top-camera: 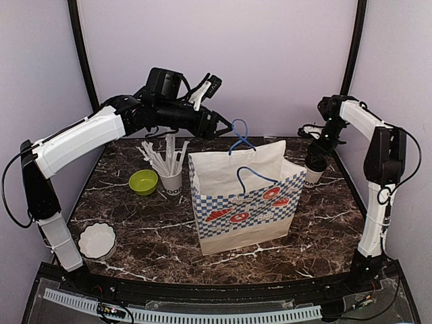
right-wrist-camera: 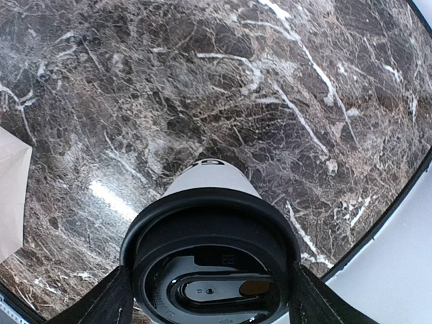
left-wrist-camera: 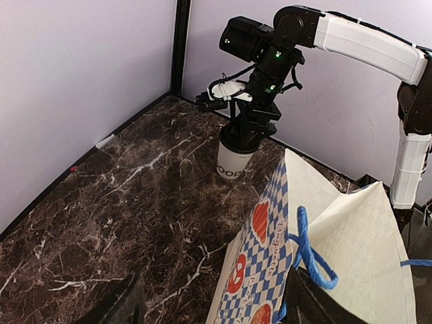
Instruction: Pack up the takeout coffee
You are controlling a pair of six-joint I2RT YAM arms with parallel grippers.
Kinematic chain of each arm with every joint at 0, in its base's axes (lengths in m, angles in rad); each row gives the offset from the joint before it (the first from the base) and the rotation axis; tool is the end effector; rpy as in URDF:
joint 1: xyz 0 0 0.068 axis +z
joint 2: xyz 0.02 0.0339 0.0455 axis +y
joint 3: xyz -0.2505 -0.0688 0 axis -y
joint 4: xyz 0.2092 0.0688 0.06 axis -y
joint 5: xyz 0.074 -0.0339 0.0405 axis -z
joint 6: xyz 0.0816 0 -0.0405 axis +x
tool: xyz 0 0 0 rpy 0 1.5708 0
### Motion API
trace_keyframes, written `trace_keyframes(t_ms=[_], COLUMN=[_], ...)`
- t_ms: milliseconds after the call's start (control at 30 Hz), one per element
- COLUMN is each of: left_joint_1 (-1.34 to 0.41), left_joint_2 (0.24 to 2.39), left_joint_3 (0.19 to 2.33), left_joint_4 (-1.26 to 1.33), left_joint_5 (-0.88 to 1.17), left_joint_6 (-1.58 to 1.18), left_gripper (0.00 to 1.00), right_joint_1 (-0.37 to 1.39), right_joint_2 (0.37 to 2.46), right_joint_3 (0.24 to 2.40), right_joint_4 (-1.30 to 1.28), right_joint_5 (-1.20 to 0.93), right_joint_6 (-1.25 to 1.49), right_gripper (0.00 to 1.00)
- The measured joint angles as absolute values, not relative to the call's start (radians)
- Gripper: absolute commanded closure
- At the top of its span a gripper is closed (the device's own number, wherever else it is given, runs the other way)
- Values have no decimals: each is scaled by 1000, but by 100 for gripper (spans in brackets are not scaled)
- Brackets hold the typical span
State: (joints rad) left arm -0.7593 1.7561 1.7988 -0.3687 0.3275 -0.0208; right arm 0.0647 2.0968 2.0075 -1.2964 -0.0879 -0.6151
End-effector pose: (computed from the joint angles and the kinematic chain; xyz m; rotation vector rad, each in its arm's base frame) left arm 0.2836 -0.3053 0.3801 0.9214 1.7390 -0.8319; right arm 0.3868 0.0322 0.2186 -0.9913 2.7672 0.0503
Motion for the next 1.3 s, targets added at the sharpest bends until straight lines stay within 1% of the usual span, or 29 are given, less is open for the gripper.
trace_keyframes(t_ms=[33, 133, 233, 367, 433, 700, 933, 967, 1133, 1300], left_joint_1=[-759, -759, -759, -759, -759, -759, -745, -742, -719, -688], left_joint_2=[1756, 1756, 1756, 1756, 1756, 1756, 1755, 1755, 1747, 1718], left_joint_3=[1799, 1799, 1799, 1799, 1798, 1798, 1798, 1798, 1798, 1798], left_joint_4=[-369, -369, -369, -369, -369, -376, -413, -419, -454, -500], left_joint_5=[327, 328, 327, 327, 327, 299, 253, 242, 182, 167], left_joint_6=[-21, -20, -20, -19, -19, 17, 56, 65, 95, 106], left_gripper=[27, 27, 27, 27, 27, 27, 26, 26, 26, 26], right_joint_1=[65, 64, 65, 67, 67, 67, 74, 76, 91, 105], right_joint_2=[2097, 2097, 2096, 2096, 2096, 2063, 1930, 1906, 1825, 1771], right_joint_3=[2005, 1995, 1991, 1989, 1989, 1958, 1954, 1961, 2037, 2184], right_joint_4=[-1298, -1302, -1300, -1299, -1300, -1306, -1328, -1338, -1353, -1343], right_joint_5=[-83, -70, -62, -60, -59, -38, -39, -46, -89, -169], right_joint_6=[-615, -616, -616, -615, -617, -619, -625, -627, -626, -617], right_gripper=[19, 18, 23, 32, 34, 36, 39, 40, 41, 40])
